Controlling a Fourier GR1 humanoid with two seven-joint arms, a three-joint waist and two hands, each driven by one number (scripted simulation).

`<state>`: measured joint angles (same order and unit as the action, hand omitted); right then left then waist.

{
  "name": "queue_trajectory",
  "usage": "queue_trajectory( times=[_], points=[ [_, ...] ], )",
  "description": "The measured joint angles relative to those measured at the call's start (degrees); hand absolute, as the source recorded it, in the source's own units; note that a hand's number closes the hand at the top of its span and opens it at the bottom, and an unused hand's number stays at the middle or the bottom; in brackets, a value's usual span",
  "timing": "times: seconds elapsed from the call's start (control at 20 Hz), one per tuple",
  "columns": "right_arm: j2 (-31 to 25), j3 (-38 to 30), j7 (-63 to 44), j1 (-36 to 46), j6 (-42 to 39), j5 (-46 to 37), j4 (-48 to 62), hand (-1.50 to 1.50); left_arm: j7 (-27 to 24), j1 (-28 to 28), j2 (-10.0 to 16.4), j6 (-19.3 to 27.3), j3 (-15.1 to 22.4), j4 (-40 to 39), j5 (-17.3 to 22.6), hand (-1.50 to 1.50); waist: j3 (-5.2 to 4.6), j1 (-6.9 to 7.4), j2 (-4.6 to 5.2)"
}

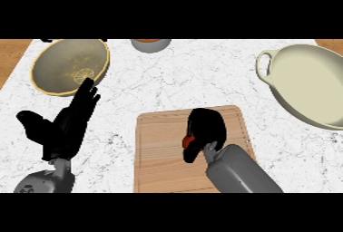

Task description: Pick the bell pepper from the cutting board and place it in the pot

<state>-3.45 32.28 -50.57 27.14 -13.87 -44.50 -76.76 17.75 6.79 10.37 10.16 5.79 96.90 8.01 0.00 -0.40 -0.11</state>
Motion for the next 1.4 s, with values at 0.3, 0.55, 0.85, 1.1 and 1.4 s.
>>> queue_trajectory(
  times=[0.3,0.55,0.85,1.1,1.4],
  points=[
    [-14.87,-17.91,-1.58,-7.49,5.63,2.88,-2.31,1.5,0.2,-1.56,0.79,1.17,-2.24,0.7,0.11,0.0,0.1,-4.14,-0.47],
    [-27.11,-29.81,0.29,-15.36,10.0,3.47,-5.27,1.5,-0.26,-2.49,1.28,0.2,-2.95,1.25,0.95,0.0,0.02,-3.71,-0.5],
    [-35.55,-39.66,1.07,-24.92,10.85,5.49,-19.43,1.5,-0.3,-2.29,1.04,-0.99,-2.69,0.65,1.29,0.0,-0.05,-2.46,-0.45],
    [-40.65,-47.36,1.78,-26.86,8.81,8.1,-30.22,1.5,-0.04,-1.02,0.77,-1.29,-2.33,0.37,0.8,0.0,-0.05,-1.65,-0.33],
    [-44.9,-54.55,4.34,-23.55,5.84,12.36,-37.52,1.5,0.77,-1.19,0.21,-1.09,-1.49,1.41,-0.28,0.0,-0.04,-0.48,-0.17]
  ],
)
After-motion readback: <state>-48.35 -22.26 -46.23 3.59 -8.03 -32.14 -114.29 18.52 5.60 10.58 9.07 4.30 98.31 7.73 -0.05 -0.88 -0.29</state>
